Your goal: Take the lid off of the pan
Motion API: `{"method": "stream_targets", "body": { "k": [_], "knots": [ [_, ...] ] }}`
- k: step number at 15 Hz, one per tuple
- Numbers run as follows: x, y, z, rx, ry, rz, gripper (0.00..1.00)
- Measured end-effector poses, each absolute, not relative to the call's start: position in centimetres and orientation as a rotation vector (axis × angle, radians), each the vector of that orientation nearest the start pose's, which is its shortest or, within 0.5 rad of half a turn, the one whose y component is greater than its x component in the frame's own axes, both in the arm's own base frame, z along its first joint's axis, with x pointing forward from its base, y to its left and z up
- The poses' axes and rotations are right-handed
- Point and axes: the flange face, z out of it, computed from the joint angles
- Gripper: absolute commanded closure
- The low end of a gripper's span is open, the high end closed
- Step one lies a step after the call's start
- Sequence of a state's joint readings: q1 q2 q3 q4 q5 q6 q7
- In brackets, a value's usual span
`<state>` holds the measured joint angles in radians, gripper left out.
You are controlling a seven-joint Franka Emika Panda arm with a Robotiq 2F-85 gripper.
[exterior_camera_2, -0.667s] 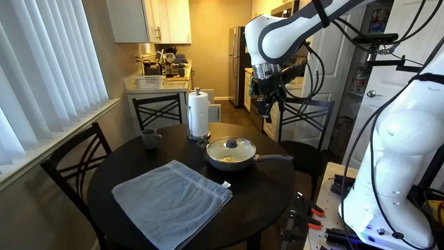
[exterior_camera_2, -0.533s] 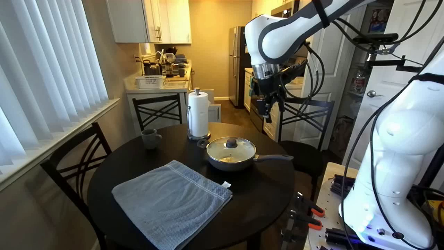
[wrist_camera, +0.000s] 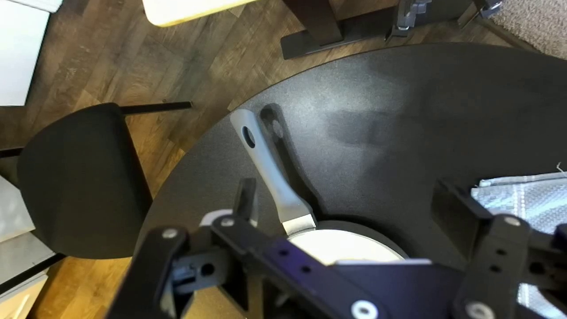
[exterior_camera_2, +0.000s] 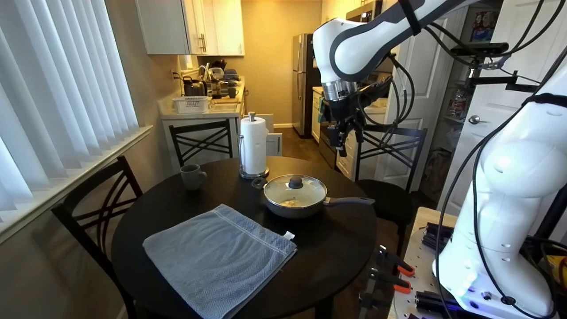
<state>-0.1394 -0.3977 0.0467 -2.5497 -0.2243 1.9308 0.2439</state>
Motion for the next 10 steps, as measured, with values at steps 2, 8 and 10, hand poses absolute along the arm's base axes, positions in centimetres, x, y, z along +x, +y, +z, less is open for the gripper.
{"method": "stream_targets", "body": {
  "k": [2,8,10],
  "knots": [
    [38.9,-5.5,39.6,-3.324,0.413,0.274,0.00],
    [44.1,-5.2,36.3,-3.226,0.437,0.175,0.00],
    [45.6,-4.5,33.6,-3.211,0.416,0.245,0.00]
  ]
}}
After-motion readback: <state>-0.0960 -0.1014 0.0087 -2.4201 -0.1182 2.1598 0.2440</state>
